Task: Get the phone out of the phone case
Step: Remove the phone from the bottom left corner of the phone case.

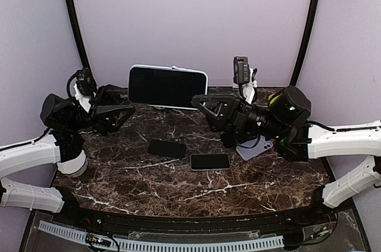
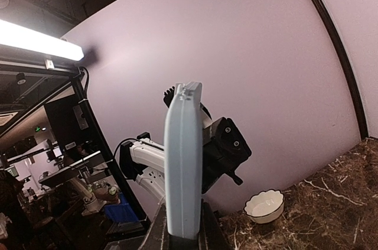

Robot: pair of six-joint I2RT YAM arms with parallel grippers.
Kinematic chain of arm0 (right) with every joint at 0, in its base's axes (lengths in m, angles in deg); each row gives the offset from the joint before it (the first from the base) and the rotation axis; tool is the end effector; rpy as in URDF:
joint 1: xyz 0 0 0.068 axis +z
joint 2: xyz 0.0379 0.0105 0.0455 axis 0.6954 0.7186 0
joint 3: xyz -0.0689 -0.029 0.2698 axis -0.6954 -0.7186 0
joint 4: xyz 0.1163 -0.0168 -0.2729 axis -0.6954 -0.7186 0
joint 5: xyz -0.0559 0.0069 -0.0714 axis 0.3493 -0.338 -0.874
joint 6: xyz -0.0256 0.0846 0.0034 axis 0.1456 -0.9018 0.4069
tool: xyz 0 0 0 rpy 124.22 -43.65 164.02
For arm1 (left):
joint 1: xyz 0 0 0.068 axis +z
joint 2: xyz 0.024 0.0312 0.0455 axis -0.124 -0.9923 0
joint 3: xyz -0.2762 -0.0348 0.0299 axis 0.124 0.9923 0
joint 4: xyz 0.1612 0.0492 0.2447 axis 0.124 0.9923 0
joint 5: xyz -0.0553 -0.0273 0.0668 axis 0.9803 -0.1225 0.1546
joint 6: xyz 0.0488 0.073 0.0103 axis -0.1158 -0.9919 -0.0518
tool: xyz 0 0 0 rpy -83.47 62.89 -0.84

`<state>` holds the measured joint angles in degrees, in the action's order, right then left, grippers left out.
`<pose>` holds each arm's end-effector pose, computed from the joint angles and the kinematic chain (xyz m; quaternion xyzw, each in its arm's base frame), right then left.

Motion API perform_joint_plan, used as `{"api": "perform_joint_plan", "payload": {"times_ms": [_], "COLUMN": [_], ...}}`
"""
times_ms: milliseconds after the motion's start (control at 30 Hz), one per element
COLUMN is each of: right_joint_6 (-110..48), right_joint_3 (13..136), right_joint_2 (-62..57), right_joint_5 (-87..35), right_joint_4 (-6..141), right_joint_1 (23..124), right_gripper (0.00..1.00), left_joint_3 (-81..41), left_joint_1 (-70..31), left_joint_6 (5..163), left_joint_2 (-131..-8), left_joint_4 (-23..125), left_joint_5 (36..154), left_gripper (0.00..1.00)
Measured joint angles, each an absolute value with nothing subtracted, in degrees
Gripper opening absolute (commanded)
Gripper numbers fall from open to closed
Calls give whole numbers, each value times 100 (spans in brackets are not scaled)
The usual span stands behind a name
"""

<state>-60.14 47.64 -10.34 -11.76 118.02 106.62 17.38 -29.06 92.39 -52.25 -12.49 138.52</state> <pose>0.1394 0.3308 0.3722 -0.2730 0.4776 0.6939 0.4646 0.1679 -0.1990 0.3679 0.4433 0.3103 -0.5462 0.6394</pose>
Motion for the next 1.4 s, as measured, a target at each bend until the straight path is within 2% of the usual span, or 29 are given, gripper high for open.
{"api": "perform_joint_plan", "payload": {"times_ms": [400,633,733,933,1400], "right_joint_6": [-6097,-5986,-5903,-5833,-5603], "right_joint_3": [4981,5090,5092,5094,5433], "right_joint_2": [-927,-927,-933,-933,-935], "right_joint_5": [-955,-868,-874,-870,-522], "right_joint_4": [11708,11496,11435,11350,10869], "right_joint_1": [10669,10678,10680,10684,10706], "right_gripper": [0,0,0,0,0], "left_joint_3": [1738,1738,1738,1738,1738], "left_joint_1": [-2906,-2906,-2906,-2906,-2911], "left_joint_6": [9318,9327,9316,9290,9189], "left_joint_2": [-5258,-5258,-5258,-5217,-5177], "left_joint_4": [-1317,-1315,-1313,-1293,-1280], "left_joint_5": [13699,13710,13743,13795,13800], "left_gripper": [39,53,55,48,45]}}
